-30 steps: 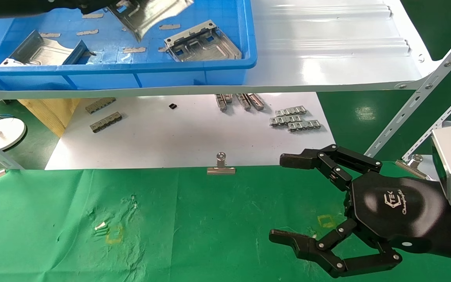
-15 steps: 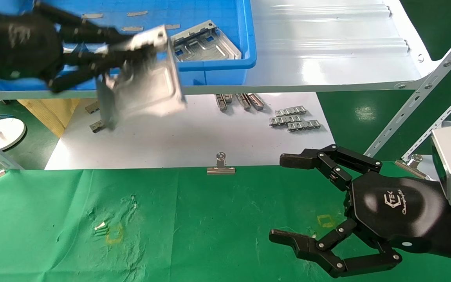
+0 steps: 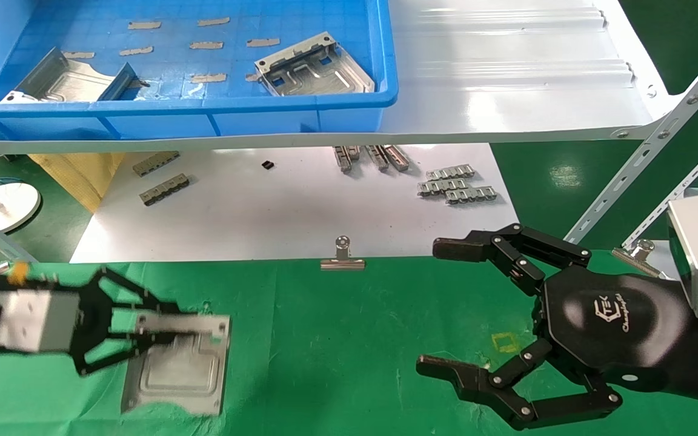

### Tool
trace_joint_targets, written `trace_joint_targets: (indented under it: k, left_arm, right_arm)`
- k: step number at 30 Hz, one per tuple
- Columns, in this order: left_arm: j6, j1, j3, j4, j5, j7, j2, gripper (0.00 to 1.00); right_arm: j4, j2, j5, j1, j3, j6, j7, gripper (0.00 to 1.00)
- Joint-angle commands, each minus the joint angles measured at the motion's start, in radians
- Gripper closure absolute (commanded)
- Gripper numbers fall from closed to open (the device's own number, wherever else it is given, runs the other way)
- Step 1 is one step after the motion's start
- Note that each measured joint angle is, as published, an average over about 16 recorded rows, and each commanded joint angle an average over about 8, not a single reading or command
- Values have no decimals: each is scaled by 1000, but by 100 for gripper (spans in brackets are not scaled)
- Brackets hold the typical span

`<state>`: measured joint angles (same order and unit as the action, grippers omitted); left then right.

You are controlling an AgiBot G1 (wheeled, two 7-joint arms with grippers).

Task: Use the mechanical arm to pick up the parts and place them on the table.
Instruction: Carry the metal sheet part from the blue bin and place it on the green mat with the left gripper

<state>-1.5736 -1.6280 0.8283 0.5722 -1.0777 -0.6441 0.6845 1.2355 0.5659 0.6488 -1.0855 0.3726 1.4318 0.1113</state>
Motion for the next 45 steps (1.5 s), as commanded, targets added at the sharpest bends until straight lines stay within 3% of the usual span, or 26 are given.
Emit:
trace_joint_targets:
  k: [1, 5, 10, 11, 16, 19, 28, 39, 45]
  left_arm:
    - [-1, 26, 20, -46, -11, -67, 13, 100]
    - [14, 34, 31, -147, -13, -149, 45, 100]
    - [45, 28, 38, -260, -25, -219, 86, 88]
    - [49, 27, 40, -279, -29, -231, 94, 81]
    - [62, 15, 51, -349, -50, -291, 127, 24]
    - [67, 7, 55, -382, -58, -322, 142, 0]
    - [35, -21, 60, -467, -65, -328, 165, 0]
    - [-9, -25, 1, -582, 31, -95, 160, 0]
    - [-13, -21, -11, -596, 48, -73, 161, 0]
  right_arm:
    - [0, 0, 0, 0, 0, 0, 0, 0]
    - [0, 0, 0, 0, 0, 0, 0, 0]
    - [0, 0, 0, 0, 0, 0, 0, 0]
    - [0, 0, 0, 0, 0, 0, 0, 0]
    - [0, 0, 0, 0, 0, 0, 0, 0]
    - [0, 0, 0, 0, 0, 0, 0, 0]
    - [0, 0, 0, 0, 0, 0, 0, 0]
    - [0, 0, 0, 0, 0, 0, 0, 0]
    - [0, 0, 0, 0, 0, 0, 0, 0]
